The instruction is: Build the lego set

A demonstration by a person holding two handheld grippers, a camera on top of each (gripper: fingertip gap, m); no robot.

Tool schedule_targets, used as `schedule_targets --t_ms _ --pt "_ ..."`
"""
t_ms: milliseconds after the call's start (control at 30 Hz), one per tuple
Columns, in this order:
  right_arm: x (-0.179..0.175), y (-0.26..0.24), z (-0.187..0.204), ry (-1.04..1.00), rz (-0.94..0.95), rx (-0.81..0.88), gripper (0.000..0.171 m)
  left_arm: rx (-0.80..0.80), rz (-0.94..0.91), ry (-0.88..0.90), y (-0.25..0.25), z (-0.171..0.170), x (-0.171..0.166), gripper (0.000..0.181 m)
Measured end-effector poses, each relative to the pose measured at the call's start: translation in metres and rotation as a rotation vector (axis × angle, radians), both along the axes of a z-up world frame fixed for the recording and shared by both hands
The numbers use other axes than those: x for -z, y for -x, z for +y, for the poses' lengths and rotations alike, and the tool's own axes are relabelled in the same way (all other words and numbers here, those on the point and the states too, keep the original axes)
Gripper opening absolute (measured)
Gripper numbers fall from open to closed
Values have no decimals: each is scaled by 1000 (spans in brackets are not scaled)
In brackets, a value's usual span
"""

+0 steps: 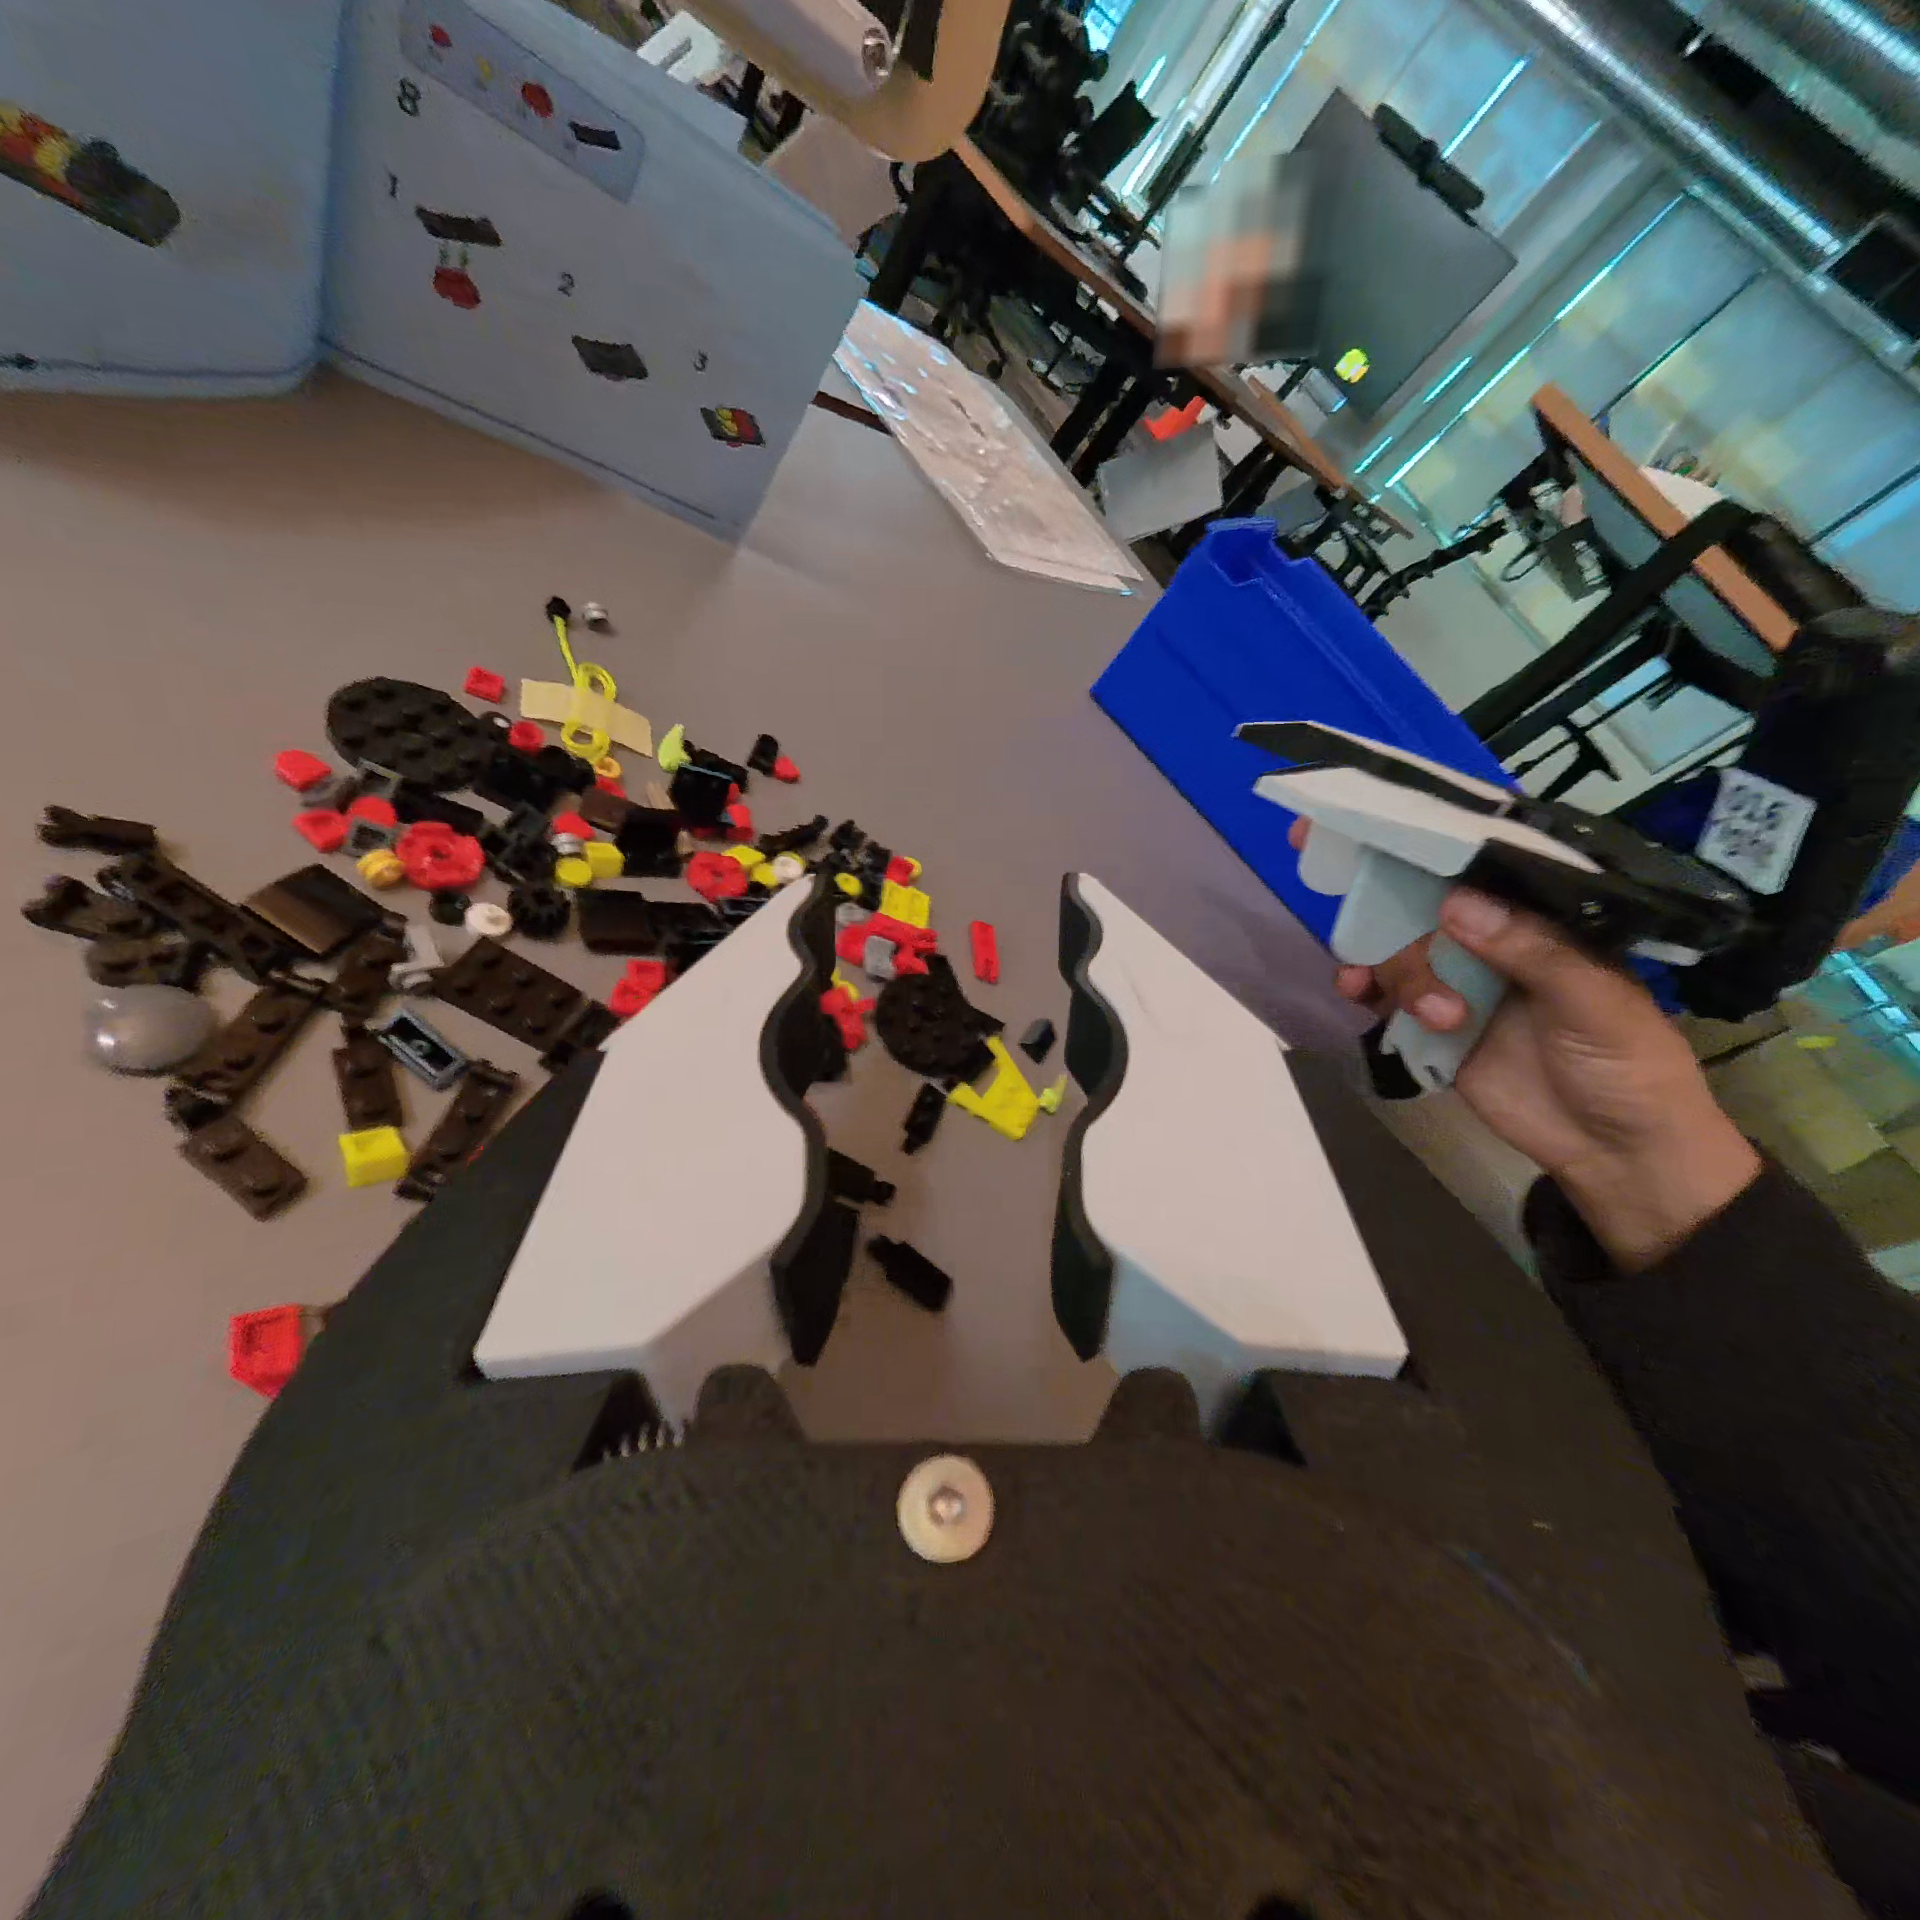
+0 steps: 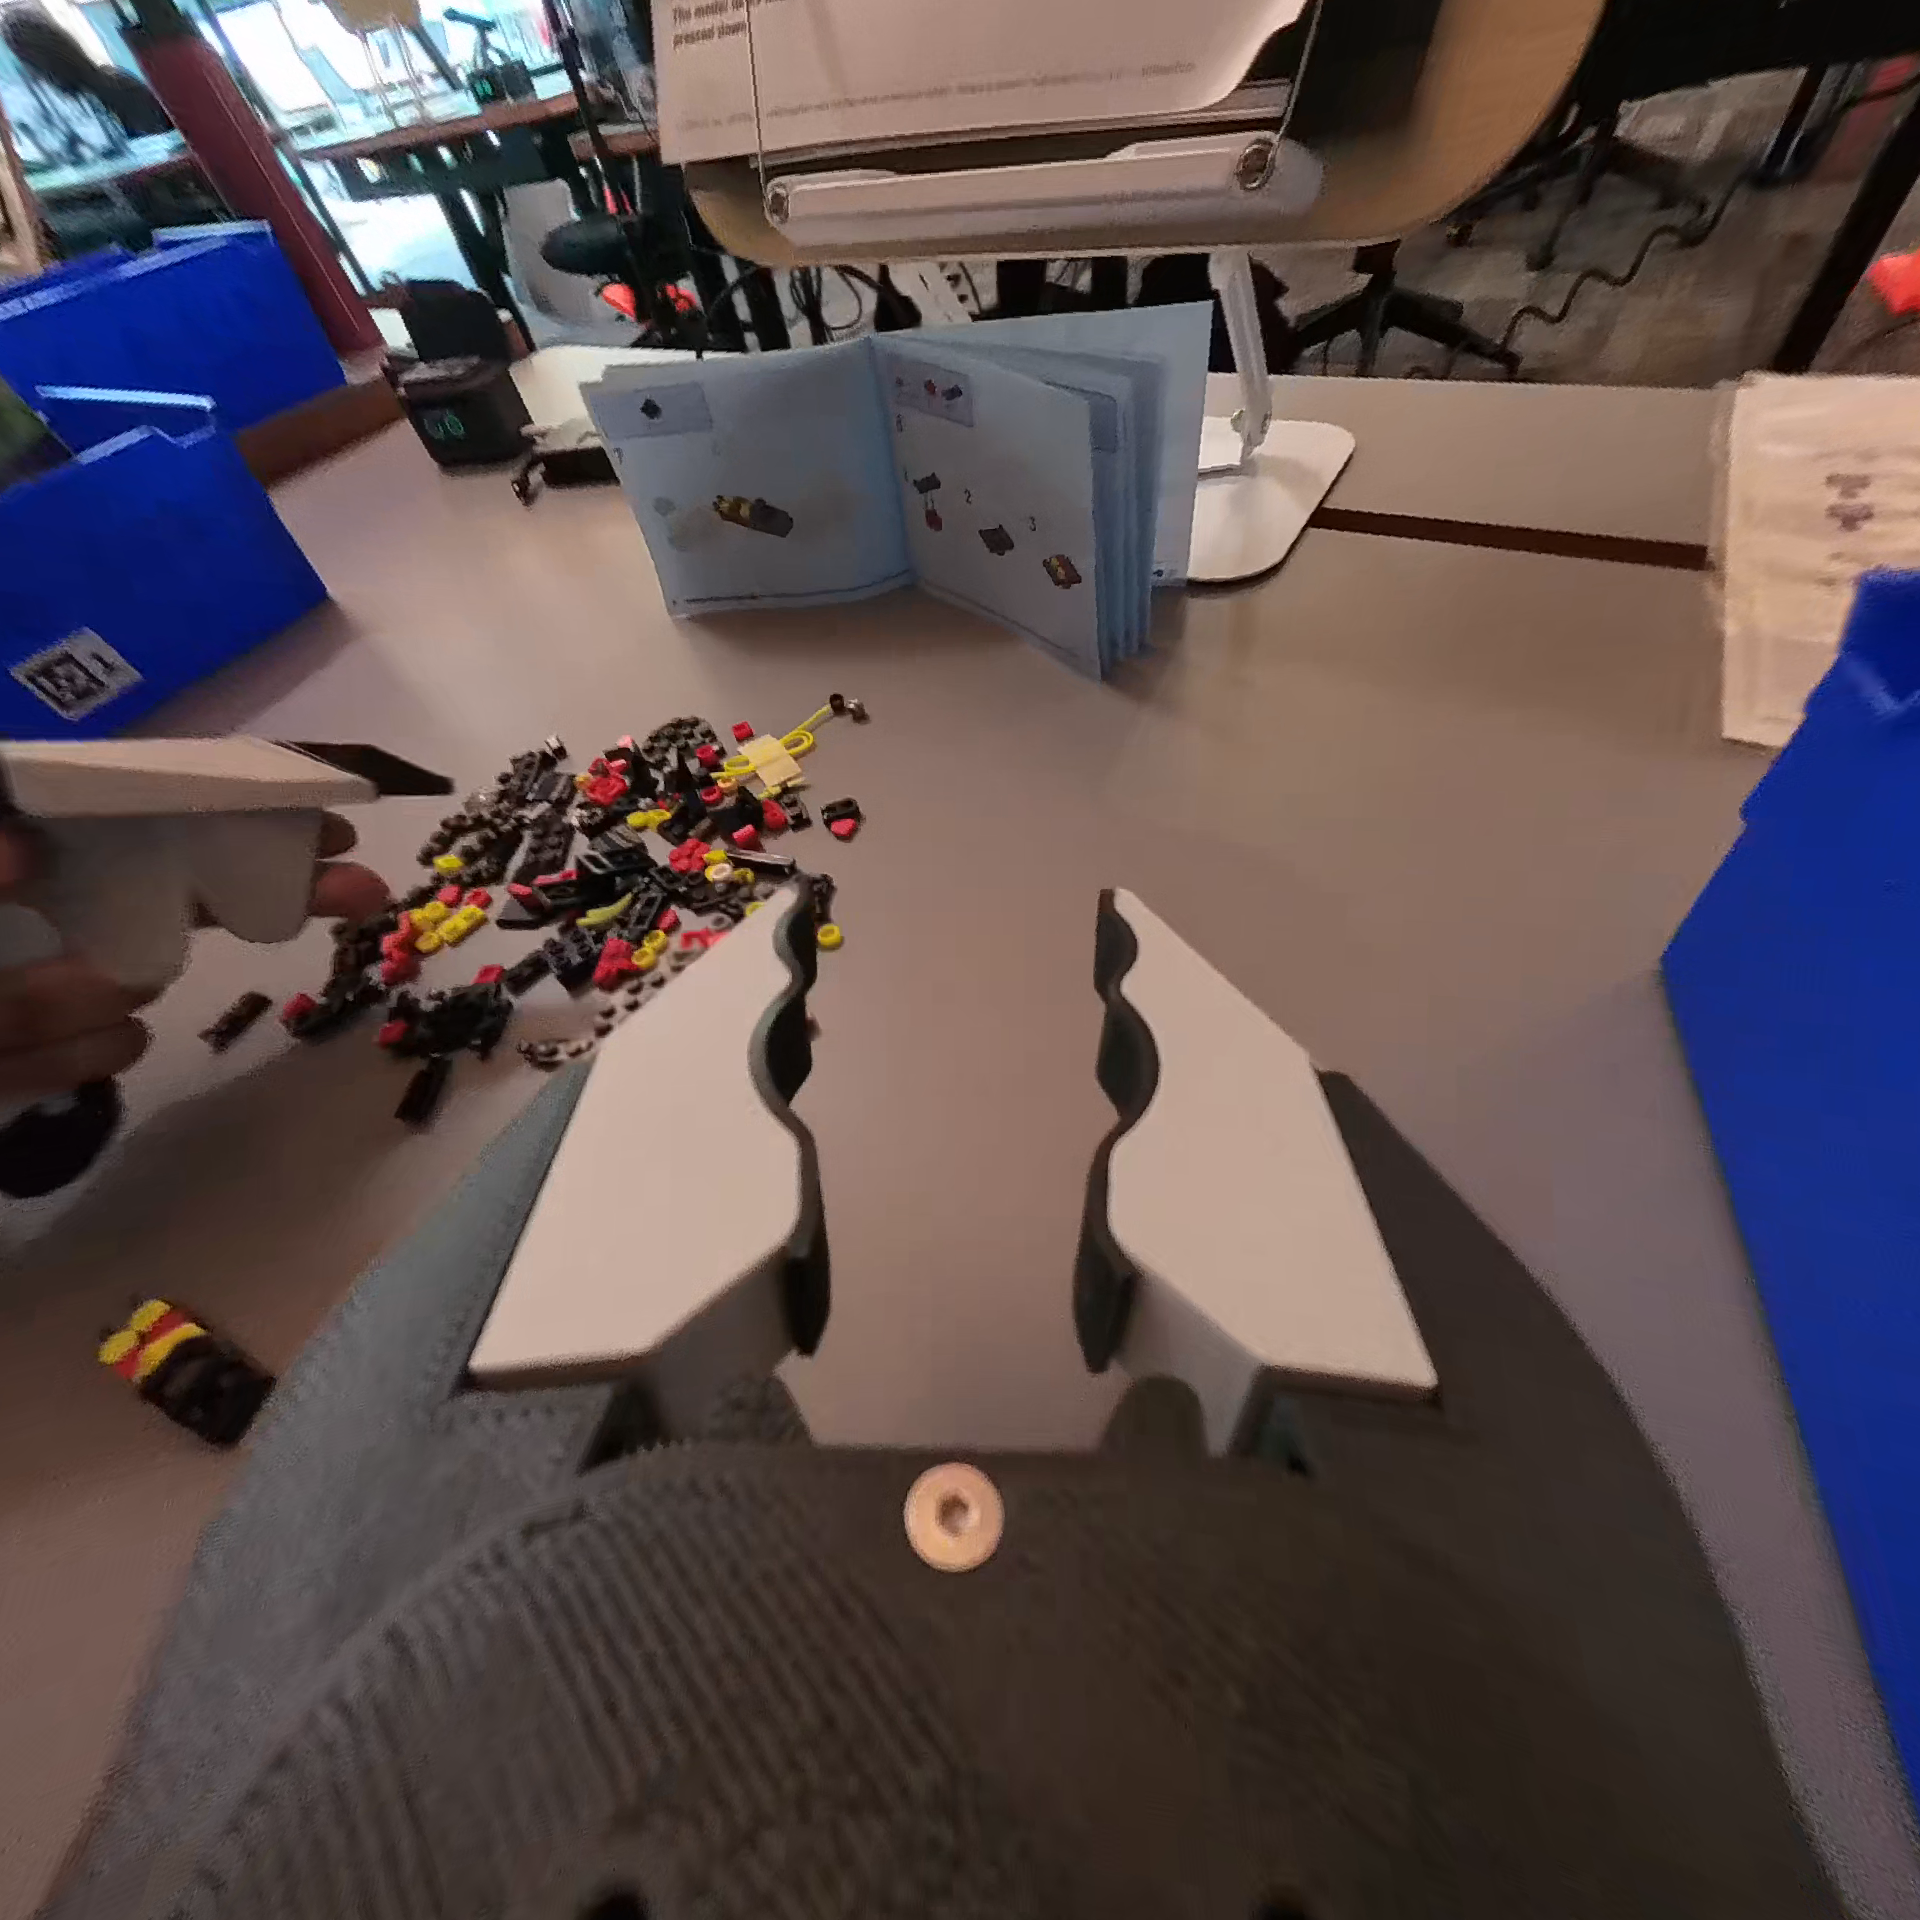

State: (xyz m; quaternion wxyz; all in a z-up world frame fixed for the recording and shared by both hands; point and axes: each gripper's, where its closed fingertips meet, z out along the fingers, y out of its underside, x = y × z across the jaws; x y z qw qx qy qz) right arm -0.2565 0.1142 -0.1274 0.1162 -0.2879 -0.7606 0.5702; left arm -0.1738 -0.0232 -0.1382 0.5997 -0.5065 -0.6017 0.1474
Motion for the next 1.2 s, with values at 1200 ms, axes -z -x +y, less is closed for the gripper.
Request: schedule_targets --t_ms 1200 --pt "-6 -39 -15 -135 205 -234 35 29 -254 1151 230 -123 31 44"
